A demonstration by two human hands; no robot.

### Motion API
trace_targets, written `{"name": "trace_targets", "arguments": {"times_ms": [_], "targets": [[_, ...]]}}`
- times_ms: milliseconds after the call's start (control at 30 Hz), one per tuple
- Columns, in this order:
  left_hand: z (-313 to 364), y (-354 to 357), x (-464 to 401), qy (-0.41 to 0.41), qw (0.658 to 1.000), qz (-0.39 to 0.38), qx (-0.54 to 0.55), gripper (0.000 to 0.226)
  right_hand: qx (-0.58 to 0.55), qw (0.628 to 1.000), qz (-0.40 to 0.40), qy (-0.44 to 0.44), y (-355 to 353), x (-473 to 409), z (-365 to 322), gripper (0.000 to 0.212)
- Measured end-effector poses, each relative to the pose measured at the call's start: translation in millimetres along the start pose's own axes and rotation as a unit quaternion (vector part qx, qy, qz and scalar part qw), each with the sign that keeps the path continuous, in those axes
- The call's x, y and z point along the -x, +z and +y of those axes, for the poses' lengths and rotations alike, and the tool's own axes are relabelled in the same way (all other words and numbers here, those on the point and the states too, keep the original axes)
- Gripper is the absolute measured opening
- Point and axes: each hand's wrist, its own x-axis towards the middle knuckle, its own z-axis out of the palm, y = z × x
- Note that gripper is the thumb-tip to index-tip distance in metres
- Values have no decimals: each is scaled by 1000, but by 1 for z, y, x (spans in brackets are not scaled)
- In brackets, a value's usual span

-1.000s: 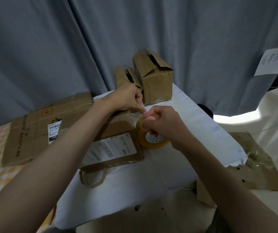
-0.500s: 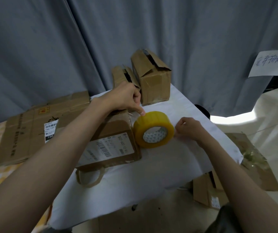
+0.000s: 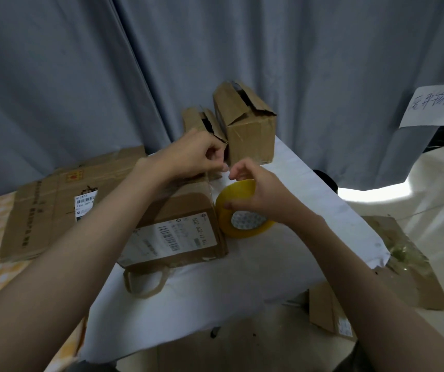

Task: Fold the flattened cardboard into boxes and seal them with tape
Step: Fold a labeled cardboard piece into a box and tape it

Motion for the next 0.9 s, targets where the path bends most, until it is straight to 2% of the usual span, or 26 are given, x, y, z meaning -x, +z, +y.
{"name": "trace_targets", "arguments": {"times_ms": [133,267,433,533,633,733,833,900], "targets": [[4,-4,25,51,998,40,-19,24,73,993,81,-49,19,7,7,37],[1,4,47,81,995,53,-29,43,89,987,116,-67,26,9,8,24],[-10,17,61,116,989,88,-33,40,62,990,106,-67,24,9,12,17],[-15,19,68,102,989,103,-38,48,32,992,102,-62,17,10,16,14],[-8,16,66,92,990,82,-70,60,-3,992,113,-50,3,13,24,13],[1,15,59,90,992,42,-79,61,-9,993,111,-42,0,18,25,14],[4,12,52,51,995,-2,-85,67,-5,992,124,-25,6,21,21,15],[10,11,46,14,997,-4,-81,70,0,990,144,-12,9,22,17,17]]}}
